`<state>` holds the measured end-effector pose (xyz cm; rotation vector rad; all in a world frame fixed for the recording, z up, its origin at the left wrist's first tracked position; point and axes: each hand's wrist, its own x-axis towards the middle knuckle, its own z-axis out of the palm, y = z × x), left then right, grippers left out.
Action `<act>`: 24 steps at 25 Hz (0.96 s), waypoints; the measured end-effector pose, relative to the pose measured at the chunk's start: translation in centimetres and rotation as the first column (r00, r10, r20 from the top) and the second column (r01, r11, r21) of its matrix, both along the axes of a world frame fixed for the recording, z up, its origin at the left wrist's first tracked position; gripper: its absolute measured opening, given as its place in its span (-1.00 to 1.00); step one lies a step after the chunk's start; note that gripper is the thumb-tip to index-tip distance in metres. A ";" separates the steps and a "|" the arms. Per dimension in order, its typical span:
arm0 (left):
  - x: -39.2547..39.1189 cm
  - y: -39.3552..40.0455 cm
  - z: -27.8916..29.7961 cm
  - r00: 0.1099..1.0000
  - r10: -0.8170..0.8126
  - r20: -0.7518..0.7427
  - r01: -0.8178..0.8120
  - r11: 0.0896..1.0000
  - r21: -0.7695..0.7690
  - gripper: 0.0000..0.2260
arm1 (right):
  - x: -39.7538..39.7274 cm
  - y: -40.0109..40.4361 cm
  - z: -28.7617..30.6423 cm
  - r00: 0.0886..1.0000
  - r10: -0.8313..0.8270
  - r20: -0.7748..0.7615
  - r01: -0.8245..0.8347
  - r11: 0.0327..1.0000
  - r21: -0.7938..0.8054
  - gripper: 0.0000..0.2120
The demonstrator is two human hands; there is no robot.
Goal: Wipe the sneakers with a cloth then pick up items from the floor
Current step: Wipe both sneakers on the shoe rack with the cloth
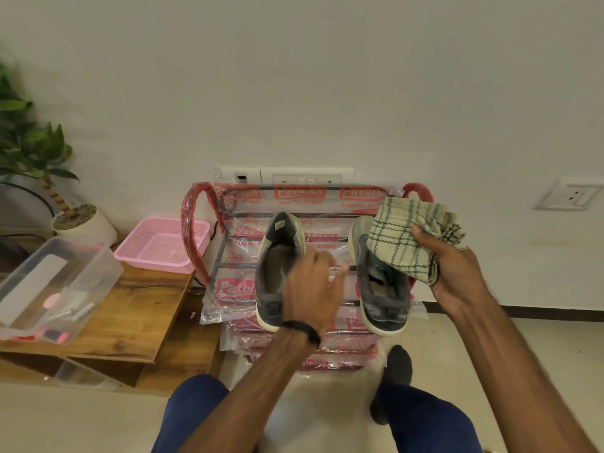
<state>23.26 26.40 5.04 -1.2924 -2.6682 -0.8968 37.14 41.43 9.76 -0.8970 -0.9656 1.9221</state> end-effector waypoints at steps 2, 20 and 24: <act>-2.4 -2.4 -0.9 0.980 0.078 -0.181 -0.092 0.993 -0.070 -0.65 | -0.5 -0.4 0.0 1.000 -0.002 -0.006 0.002 1.000 -0.014 -0.61; -10.1 -7.6 -0.9 0.610 -0.326 0.723 -0.030 0.902 0.432 -0.69 | -5.4 -2.4 0.7 0.996 0.092 0.007 -0.092 0.996 0.023 -0.63; -12.0 -8.6 -0.9 0.486 -0.407 0.774 0.105 0.906 0.410 -0.67 | -6.4 -2.4 0.7 0.996 0.077 0.032 -0.079 0.995 0.064 -0.62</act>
